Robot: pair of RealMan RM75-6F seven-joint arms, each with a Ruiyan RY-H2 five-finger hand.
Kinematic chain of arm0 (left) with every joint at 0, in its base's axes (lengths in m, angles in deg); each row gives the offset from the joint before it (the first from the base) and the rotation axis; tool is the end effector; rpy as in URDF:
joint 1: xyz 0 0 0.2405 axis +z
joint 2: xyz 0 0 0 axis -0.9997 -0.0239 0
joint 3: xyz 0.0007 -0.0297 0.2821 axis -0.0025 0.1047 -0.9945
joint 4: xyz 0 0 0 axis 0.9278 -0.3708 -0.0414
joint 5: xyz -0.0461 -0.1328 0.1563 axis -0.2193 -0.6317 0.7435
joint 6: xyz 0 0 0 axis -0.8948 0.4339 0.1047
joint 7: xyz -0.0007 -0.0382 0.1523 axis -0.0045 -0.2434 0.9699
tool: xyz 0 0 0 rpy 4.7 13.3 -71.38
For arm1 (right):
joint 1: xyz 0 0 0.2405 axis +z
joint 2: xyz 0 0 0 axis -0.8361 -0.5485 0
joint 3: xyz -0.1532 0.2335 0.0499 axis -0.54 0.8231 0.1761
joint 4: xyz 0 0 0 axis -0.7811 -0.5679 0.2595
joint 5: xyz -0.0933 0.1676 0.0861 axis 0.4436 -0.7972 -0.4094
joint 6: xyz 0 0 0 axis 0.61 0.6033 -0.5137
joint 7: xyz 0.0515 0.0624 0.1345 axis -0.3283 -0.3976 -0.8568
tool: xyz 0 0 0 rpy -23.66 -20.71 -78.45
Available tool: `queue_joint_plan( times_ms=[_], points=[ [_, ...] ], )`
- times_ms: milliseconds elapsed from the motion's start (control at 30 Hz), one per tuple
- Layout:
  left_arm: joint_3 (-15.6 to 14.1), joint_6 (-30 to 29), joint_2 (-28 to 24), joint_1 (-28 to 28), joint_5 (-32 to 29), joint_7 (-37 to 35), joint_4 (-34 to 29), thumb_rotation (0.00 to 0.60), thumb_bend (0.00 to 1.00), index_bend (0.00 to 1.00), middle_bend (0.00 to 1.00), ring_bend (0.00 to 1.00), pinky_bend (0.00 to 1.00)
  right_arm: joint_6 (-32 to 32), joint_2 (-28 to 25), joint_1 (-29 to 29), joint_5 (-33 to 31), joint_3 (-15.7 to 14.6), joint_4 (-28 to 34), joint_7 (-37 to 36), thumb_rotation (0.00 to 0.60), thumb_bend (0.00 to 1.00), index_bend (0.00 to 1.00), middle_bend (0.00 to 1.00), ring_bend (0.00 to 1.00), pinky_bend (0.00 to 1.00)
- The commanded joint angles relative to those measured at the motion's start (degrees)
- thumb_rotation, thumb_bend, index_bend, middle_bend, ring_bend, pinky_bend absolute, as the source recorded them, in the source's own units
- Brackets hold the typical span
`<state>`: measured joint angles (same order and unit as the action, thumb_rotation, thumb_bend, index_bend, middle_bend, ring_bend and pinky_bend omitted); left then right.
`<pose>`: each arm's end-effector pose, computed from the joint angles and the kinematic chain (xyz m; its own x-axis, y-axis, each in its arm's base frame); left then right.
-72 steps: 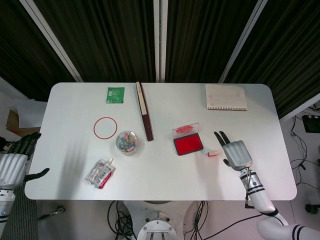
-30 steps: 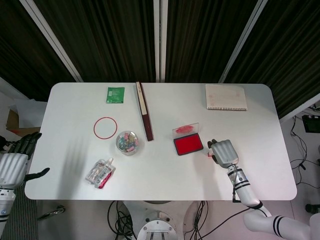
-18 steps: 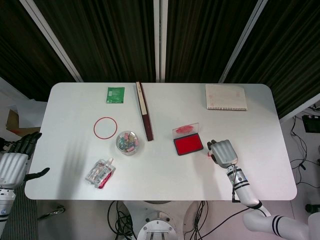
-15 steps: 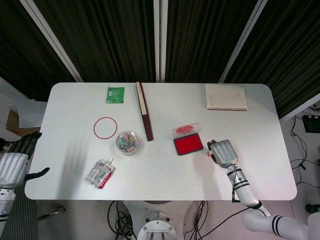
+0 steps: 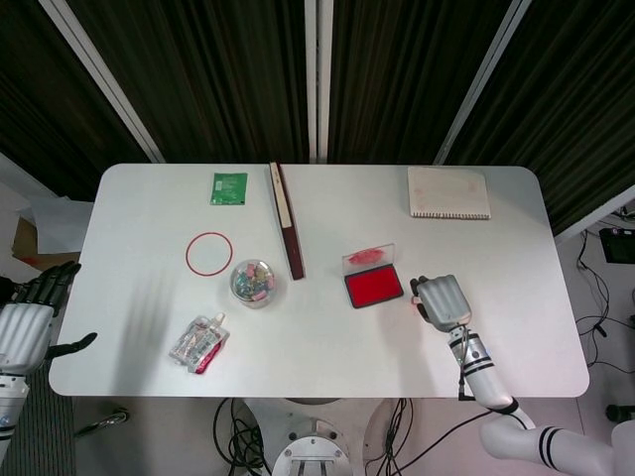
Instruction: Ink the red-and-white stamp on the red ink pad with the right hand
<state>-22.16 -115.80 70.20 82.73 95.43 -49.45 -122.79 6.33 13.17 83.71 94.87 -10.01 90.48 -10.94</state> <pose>-0.3430 0.1973 0.1764 0.4168 -0.0093 0.9090 0.9051 -0.0890 -0.4159 -0.2547 -0.3114 -0.0265 0.6381 -0.1296 0.7590 -0.7530 -0.3107 0.5801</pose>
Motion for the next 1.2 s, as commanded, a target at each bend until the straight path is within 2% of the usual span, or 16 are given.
queue_joint_plan(
  times_ms=[33,300,500,767,933,1200],
  points=[
    [-0.02,-0.06,0.08,0.01,0.09,-0.22,0.13,0.555,0.04,0.05,0.08,0.08,0.19,0.43,-0.71,0.05,0.29,0.29,0.96,-0.32,0.600,0.36,0.60,0.56,0.80,0.99],
    [-0.10,-0.45,-0.16,0.14,0.40,-1.43,0.26,0.557,0.04,0.05,0.08,0.09,0.19,-0.19,-2.14,2.42,0.66,2.49,4.37,0.42,0.600,0.38,0.62,0.58,0.80,1.00],
    [-0.22,-0.18,-0.15,0.36,-0.07,-1.73,0.69,0.555,0.04,0.05,0.08,0.08,0.19,-5.81,-2.38,6.20,-2.35,4.40,6.18,1.67,0.600,0.38,0.62,0.58,0.80,1.00],
    [-0.02,0.16,-0.04,0.21,-0.43,-2.43,1.51,0.557,0.04,0.05,0.08,0.08,0.19,-15.50,-5.86,12.13,-8.31,6.27,8.59,3.93,0.600,0.39,0.66,0.61,0.80,1.00],
    [0.03,0.66,0.25,-0.01,-0.62,-2.92,2.04,0.555,0.04,0.05,0.08,0.09,0.19,-18.73,-5.87,15.03,-12.34,6.61,7.68,5.30,0.600,0.39,0.68,0.62,0.80,1.00],
    [0.12,0.86,0.16,-0.01,-0.99,-3.36,2.54,0.555,0.04,0.05,0.08,0.08,0.19,-20.00,-4.16,17.67,-14.79,5.48,5.31,5.90,0.600,0.39,0.68,0.62,0.80,1.00]
  ],
)
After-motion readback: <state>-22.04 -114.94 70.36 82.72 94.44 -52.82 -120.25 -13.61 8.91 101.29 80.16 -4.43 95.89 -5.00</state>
